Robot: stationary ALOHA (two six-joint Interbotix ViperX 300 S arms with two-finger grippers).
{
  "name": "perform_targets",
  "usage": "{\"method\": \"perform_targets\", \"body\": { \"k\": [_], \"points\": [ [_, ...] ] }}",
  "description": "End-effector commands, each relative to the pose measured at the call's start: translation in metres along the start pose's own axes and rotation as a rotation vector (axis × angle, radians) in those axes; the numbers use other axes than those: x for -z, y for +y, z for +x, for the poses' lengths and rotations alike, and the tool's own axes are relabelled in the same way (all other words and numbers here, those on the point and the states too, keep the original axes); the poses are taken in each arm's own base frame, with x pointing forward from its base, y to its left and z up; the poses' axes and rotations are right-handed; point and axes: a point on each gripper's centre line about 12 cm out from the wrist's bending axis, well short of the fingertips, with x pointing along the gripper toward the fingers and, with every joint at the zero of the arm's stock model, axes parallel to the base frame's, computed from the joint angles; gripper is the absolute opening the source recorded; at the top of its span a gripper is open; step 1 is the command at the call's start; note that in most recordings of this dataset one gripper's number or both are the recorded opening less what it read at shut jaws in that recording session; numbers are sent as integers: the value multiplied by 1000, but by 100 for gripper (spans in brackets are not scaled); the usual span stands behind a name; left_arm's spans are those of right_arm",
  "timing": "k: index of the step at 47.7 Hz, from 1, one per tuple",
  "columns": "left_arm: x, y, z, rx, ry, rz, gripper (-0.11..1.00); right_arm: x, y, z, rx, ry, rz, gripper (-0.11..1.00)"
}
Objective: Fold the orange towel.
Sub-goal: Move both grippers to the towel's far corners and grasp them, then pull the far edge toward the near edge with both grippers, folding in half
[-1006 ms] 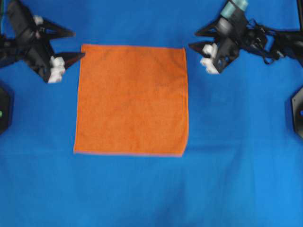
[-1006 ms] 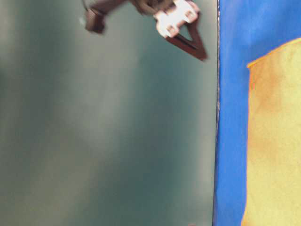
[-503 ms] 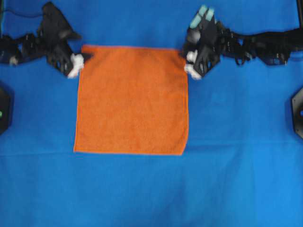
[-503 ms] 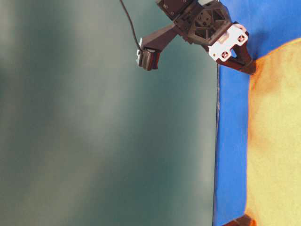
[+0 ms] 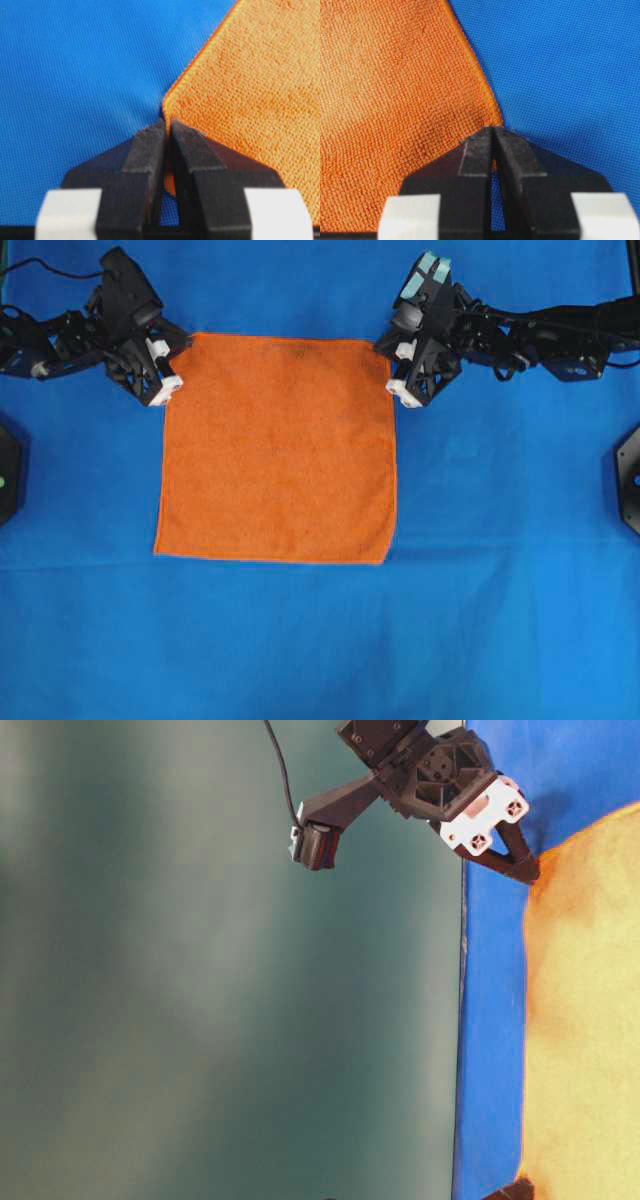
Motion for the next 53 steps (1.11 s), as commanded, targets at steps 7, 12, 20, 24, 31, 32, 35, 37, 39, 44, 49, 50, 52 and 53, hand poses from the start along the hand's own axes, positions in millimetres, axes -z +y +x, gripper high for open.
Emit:
{"method": "perform_targets", "body": {
  "k": [7, 12, 20, 24, 31, 32, 35, 37, 39, 44, 49, 50, 52, 53],
  "points": [
    [-1, -9, -2, 25, 4, 23, 1, -11, 2, -2, -4, -44, -5, 1],
    [-6, -10, -6, 27, -1, 26, 1, -17, 1, -7, -4, -60, -3, 1],
    [-30, -9, -26, 26, -58, 32, 1, -33, 2, -25, -5, -104, -3, 1],
    [-40, -8, -39, 24, -106, 51, 1, -39, 2, -33, -5, -116, 0, 1],
    [-41, -8, -51, 24, -129, 62, 1, -45, 5, -41, -10, -124, -4, 1],
    [-40, -8, -52, 24, -127, 61, 1, -45, 5, -41, -10, -124, -4, 1],
    [-36, -10, -53, 28, -121, 64, 1, -45, 6, -42, -12, -121, -6, 1],
    [-35, -11, -54, 31, -121, 65, 1, -45, 6, -42, -14, -121, -5, 1],
    [-33, -13, -56, 37, -120, 69, 1, -45, 7, -42, -16, -121, -8, 1],
    [-29, -17, -60, 50, -119, 75, 1, -43, 14, -43, -30, -114, -13, 1],
    [-26, -26, -65, 79, -127, 92, 1, -40, 26, -48, -54, -93, -27, 1],
    [-25, -30, -67, 91, -128, 97, 1, -39, 29, -49, -60, -88, -33, 1],
    [-22, -37, -69, 112, -127, 109, 1, -37, 35, -53, -74, -81, -39, 1],
    [-21, -40, -71, 124, -128, 114, 1, -36, 39, -54, -81, -76, -45, 1]
  ]
}}
